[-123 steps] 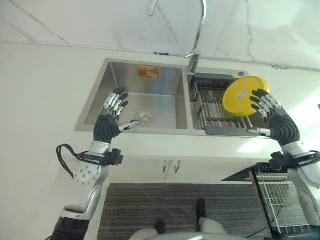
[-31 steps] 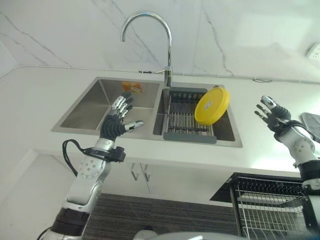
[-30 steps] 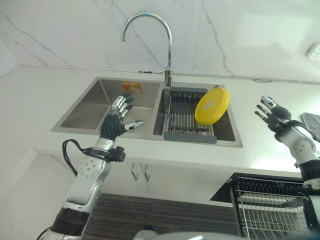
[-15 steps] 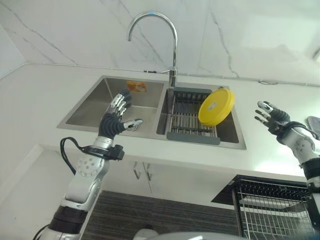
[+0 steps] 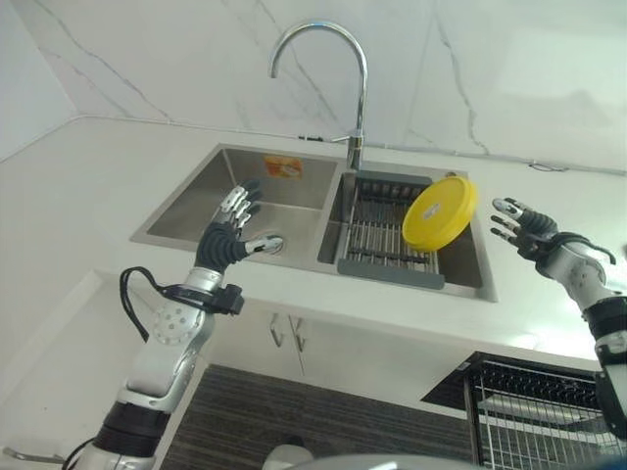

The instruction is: Place the dishes in the dishwasher.

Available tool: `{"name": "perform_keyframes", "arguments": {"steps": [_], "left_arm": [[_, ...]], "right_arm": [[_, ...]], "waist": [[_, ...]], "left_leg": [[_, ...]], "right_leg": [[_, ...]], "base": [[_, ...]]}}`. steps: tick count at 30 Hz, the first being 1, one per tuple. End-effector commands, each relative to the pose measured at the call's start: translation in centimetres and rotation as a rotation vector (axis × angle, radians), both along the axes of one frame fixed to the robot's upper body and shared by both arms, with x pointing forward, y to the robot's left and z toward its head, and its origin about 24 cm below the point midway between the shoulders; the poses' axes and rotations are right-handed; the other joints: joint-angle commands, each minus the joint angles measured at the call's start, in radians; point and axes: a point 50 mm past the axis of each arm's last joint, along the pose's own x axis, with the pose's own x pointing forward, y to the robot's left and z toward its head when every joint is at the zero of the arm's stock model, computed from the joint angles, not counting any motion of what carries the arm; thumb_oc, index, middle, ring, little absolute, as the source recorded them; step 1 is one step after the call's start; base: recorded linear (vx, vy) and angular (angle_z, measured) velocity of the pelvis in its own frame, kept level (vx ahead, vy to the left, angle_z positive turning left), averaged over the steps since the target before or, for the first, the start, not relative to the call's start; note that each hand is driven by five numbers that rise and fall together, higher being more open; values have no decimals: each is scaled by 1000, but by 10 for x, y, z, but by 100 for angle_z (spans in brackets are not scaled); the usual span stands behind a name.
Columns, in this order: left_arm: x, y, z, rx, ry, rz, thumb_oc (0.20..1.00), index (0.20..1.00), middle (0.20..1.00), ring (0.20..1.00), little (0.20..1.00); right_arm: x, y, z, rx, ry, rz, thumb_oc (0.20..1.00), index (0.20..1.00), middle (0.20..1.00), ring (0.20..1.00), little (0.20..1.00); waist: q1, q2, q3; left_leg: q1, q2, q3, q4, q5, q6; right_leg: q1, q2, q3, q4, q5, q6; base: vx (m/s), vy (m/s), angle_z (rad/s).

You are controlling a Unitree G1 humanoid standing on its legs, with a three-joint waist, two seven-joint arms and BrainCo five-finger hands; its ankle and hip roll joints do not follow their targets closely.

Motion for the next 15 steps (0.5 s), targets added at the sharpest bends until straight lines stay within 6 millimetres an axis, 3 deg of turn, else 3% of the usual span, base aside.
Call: {"name": "perform_keyframes", "arguments": {"steps": [1,15], "left_arm": [[8,-12,27,21,-103,-83,1000,1000,1000,1000,1000],[9,-9,23,29,-74,-73,1000,1000,1000,1000,1000]], "right_arm": [[21,2,47,-41,-134,17,1000,1000,1000,1000,1000],[21,6,37,9,-96,27,1000,1000,1000,1000,1000]], "waist": [[25,-8,-15],[37,-5,-10]], "left_leg": [[17,12,21,0,-115,-8],[21,6,3,0,-114,-8]], "right_leg": [[39,-59,7,8,-145,47],[50,-59,0,8,-152,44]], "base": [[45,-7,1],[39,3,2]]}}
